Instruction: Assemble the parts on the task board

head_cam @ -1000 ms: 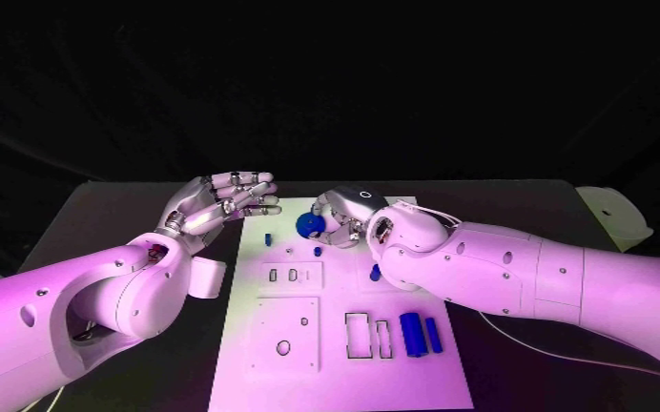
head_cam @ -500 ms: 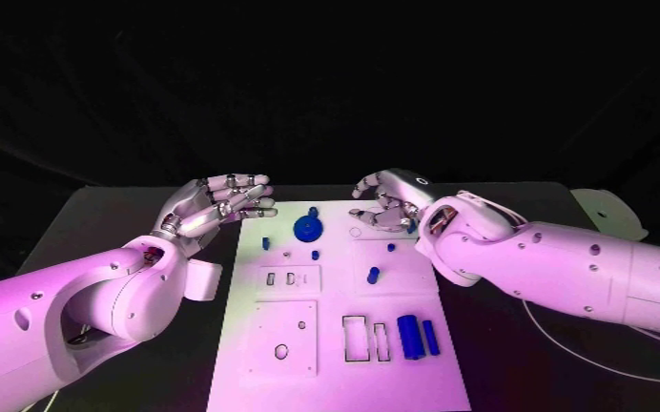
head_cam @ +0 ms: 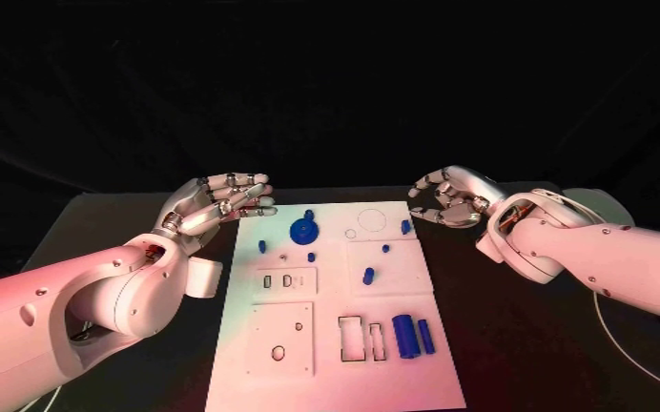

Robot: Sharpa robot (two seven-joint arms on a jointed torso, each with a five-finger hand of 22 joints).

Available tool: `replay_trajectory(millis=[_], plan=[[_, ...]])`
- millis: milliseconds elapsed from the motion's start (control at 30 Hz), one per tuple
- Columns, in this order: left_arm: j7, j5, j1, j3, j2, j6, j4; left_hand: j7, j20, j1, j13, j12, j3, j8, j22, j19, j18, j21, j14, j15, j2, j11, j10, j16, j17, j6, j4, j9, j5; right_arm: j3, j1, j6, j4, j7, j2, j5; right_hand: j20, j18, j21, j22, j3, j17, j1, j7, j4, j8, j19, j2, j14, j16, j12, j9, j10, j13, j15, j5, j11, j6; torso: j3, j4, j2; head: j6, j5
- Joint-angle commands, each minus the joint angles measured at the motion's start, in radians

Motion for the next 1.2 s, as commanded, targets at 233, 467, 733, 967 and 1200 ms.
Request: replay_trajectory(millis=[233, 467, 733, 967, 1200], plan=[[0.009, 0.001, 0.001, 0.001, 0.004, 0.016, -0.004, 0.023, -0.001, -0.004, 0.0, -0.004, 0.004, -0.006, -0.001, 0.008, 0.006, -0.004, 0.008, 0.001, 0.002, 0.001, 0.005, -0.007, 0.001, 0.003, 0.0, -0.001, 0.002, -0.003, -0.03, 0.077, -0.046, 0.051, -0.003, 0.018, 0.002, -0.014, 0.004, 0.263, 0.001, 0.21, 0.012, 0.011, -0.014, -0.02, 0.105, -0.005, 0.094, 0.004, -0.01, -0.006, 0.003, 0.155, 0.002, 0.009, 0.005, -0.018, 0.0012, -0.0002, 0.0, -0.001, -0.001], [0.01, 0.001, 0.001, 0.001, 0.005, 0.016, -0.005, 0.023, -0.001, -0.004, 0.0, -0.004, 0.004, -0.006, -0.001, 0.008, 0.006, -0.004, 0.008, 0.001, 0.002, 0.001, 0.005, -0.007, 0.001, 0.003, 0.0, -0.001, 0.002, -0.004, -0.054, 0.045, -0.076, 0.021, 0.031, -0.005, 0.004, -0.014, 0.004, 0.263, 0.006, 0.21, 0.017, 0.015, -0.018, -0.028, 0.105, -0.002, 0.094, 0.005, -0.012, -0.007, 0.001, 0.153, 0.005, 0.014, 0.009, -0.024, 0.0, -0.0007, 0.0, -0.004, 0.001], [0.009, 0.001, 0.001, 0.001, 0.006, 0.016, -0.006, 0.022, -0.001, -0.005, 0.0, -0.005, 0.005, -0.006, -0.002, 0.008, 0.006, -0.004, 0.008, 0.001, 0.001, 0.001, 0.007, -0.008, 0.002, 0.004, -0.002, -0.001, 0.002, -0.005, -0.068, 0.022, -0.089, 0.006, 0.061, -0.024, 0.005, -0.014, 0.004, 0.263, 0.01, 0.211, 0.019, 0.017, -0.02, -0.03, 0.105, 0.002, 0.094, 0.005, -0.011, -0.008, 0.001, 0.154, 0.006, 0.015, 0.01, -0.026, -0.0005, 0.0015, -0.001, -0.009, -0.001], [0.009, 0.001, 0.001, 0.001, 0.003, 0.015, -0.005, 0.022, -0.001, -0.005, 0.0, -0.005, 0.005, -0.006, -0.002, 0.008, 0.006, -0.004, 0.008, 0.001, 0.001, 0.001, 0.007, -0.008, 0.002, 0.004, -0.002, -0.001, 0.002, -0.005, -0.071, 0.022, -0.089, 0.0, 0.075, -0.026, 0.006, -0.014, 0.004, 0.263, 0.012, 0.211, 0.019, 0.018, -0.019, -0.03, 0.105, 0.005, 0.094, 0.005, -0.008, -0.007, 0.004, 0.156, 0.007, 0.014, 0.011, -0.024, -0.0011, -0.0014, -0.001, -0.014, 0.0], [0.008, 0.001, 0.001, 0.001, 0.003, 0.015, -0.005, 0.022, -0.001, -0.005, 0.0, -0.005, 0.005, -0.006, -0.002, 0.008, 0.006, -0.004, 0.008, 0.001, 0.001, 0.001, 0.007, -0.008, 0.002, 0.004, -0.002, -0.001, 0.002, -0.005, -0.072, 0.022, -0.096, -0.009, 0.086, -0.026, 0.009, -0.014, 0.004, 0.263, 0.02, 0.212, 0.017, 0.018, -0.019, -0.027, 0.105, 0.015, 0.094, 0.005, -0.004, -0.005, 0.007, 0.16, 0.009, 0.012, 0.012, -0.009, -0.0009, 0.0004, -0.001, -0.018, 0.0]])
